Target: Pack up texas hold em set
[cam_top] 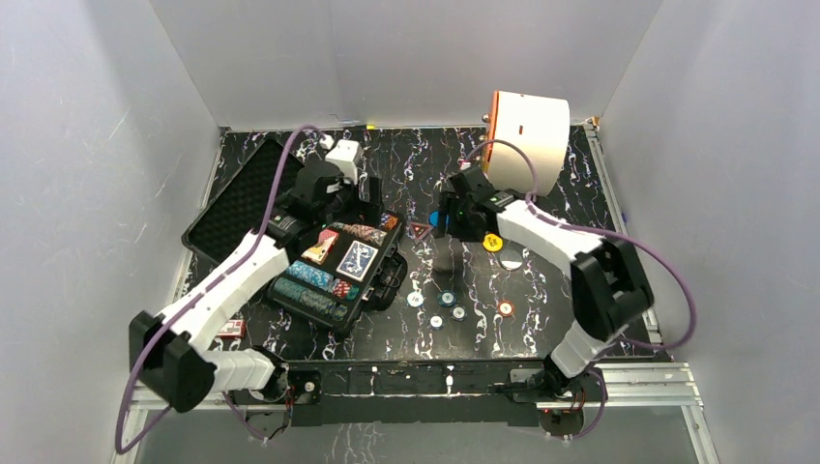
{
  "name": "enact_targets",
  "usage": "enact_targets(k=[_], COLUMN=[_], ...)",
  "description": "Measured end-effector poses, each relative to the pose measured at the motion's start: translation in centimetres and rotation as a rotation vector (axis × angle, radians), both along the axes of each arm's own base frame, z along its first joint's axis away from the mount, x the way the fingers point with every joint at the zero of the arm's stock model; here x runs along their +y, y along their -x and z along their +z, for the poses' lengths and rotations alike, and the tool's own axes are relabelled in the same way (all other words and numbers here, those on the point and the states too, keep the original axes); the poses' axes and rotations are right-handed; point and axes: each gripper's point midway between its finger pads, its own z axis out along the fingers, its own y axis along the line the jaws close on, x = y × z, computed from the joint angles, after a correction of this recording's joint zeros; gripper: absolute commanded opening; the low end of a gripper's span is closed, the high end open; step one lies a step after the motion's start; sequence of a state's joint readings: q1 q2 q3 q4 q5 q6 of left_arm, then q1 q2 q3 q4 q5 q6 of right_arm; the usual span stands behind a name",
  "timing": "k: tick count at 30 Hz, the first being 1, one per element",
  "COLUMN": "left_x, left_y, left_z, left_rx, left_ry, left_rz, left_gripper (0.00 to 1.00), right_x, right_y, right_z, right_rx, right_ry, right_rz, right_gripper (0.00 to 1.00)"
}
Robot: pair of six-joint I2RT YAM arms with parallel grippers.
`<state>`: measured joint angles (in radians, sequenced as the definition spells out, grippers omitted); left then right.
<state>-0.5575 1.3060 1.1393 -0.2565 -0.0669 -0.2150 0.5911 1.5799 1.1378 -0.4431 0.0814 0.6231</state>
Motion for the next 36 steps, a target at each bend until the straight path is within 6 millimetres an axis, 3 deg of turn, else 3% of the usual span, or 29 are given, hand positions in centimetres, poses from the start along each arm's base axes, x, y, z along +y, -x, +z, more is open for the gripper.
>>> enact_targets(k=[9,14,24,36], left_x=[3.8,5.1,5.8,5.9], left_y=[2.2,2.9,2.9,2.8], left_z=[6.0,7.5,6.5,6.1], left_rx=[-0.182,-0.227,-0.204,-0.193], left_ry=[0.073,0.08,0.045,0.039], left_rz=[0.117,0.16,0.189,0.197], left_gripper=[0.98,0.98,0.98,0.98], right_x=[4.2,5.7,5.4,6.3], right_y=[-2.7,-3.8,-5.9,-7.6], right_z=[-5.0,-7.2,-8.0,-8.1], right_rx=[0.053,0.066,0.015,-0.073], right_ry=[0.139,0.208,0.326,0.328], right_rz=[0.118,0.158,0.185,0.259], right_gripper=[0.79,0.8,0.81,0.8])
